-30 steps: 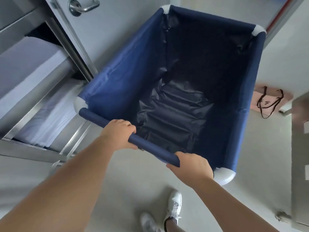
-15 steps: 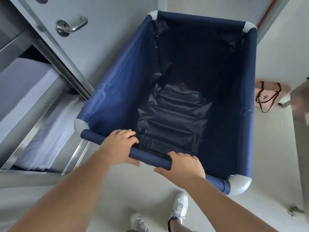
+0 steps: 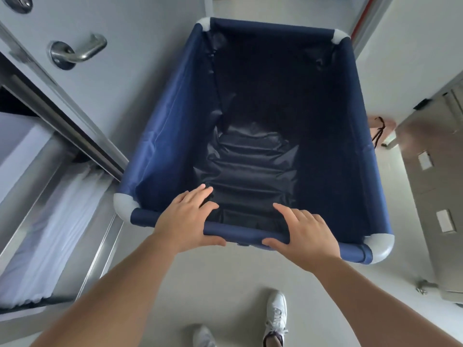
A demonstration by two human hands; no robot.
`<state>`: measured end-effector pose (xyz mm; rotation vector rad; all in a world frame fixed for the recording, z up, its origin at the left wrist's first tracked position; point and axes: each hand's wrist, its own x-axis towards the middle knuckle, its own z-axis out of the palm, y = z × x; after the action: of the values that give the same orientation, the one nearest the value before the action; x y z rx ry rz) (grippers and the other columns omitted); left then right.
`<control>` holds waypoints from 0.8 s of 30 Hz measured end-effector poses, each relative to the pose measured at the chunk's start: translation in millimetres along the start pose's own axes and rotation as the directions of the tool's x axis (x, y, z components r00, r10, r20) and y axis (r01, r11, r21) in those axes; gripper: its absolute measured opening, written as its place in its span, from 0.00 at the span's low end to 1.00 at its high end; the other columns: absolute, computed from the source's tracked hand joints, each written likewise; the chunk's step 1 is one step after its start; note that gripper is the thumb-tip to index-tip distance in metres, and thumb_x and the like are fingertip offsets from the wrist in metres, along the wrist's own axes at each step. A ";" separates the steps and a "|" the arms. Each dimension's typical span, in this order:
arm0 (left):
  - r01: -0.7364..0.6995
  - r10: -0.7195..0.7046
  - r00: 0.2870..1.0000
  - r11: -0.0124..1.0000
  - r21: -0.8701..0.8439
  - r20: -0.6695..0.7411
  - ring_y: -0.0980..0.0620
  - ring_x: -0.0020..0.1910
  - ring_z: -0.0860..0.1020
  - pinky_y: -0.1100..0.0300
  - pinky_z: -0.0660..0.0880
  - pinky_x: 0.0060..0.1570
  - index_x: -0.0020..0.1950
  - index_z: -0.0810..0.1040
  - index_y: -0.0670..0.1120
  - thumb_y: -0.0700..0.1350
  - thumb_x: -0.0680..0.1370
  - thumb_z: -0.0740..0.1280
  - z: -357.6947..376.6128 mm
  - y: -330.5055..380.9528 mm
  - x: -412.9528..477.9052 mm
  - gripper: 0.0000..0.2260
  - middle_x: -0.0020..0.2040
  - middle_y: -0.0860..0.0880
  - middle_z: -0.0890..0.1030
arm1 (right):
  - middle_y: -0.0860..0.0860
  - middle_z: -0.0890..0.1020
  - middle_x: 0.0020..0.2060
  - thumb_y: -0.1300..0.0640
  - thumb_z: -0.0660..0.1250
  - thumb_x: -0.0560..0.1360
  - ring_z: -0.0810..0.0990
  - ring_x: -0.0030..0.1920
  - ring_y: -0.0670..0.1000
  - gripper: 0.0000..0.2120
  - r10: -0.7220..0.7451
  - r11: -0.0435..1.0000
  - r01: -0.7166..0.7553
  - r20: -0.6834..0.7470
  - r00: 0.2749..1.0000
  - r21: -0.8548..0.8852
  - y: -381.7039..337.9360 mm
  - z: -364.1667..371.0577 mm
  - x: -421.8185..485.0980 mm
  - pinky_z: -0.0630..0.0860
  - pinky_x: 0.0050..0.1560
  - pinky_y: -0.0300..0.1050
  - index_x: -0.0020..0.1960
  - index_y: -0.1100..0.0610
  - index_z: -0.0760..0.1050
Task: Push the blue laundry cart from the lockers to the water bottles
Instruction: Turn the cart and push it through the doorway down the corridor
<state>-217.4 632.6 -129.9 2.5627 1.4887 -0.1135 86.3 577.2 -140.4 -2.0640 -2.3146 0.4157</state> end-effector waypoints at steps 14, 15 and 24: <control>-0.037 0.038 0.999 0.999 0.037 -0.022 0.53 0.74 0.69 0.52 0.65 0.71 0.60 0.83 0.54 0.79 0.68 0.54 -0.4 -28.4 69.9 0.38 0.71 0.53 0.76 | 0.38 0.70 0.73 0.17 0.48 0.64 0.72 0.69 0.47 0.45 0.094 0.994 -0.100 0.142 0.985 0.038 13.4 -15.6 63.3 0.67 0.68 0.49 0.75 0.38 0.64; -0.045 0.046 0.999 0.998 0.048 -0.022 0.53 0.74 0.69 0.52 0.66 0.71 0.59 0.83 0.54 0.79 0.68 0.55 -1.4 -31.2 77.6 0.37 0.70 0.53 0.77 | 0.39 0.69 0.74 0.17 0.48 0.64 0.72 0.69 0.47 0.45 0.096 0.994 -0.103 0.143 0.985 0.041 15.6 -17.2 69.9 0.67 0.69 0.49 0.75 0.38 0.64; -0.038 0.038 0.999 0.997 0.061 -0.007 0.54 0.72 0.71 0.54 0.67 0.69 0.52 0.85 0.54 0.79 0.67 0.54 -19.4 -53.7 152.2 0.35 0.64 0.55 0.82 | 0.40 0.71 0.73 0.17 0.46 0.65 0.72 0.69 0.47 0.45 0.071 0.996 -0.076 0.138 0.988 0.036 37.9 -33.0 142.0 0.67 0.68 0.49 0.75 0.40 0.65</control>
<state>-188.7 792.3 -140.3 2.6407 1.4603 -0.1461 110.9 725.7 -139.9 -2.1719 -2.2849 0.6205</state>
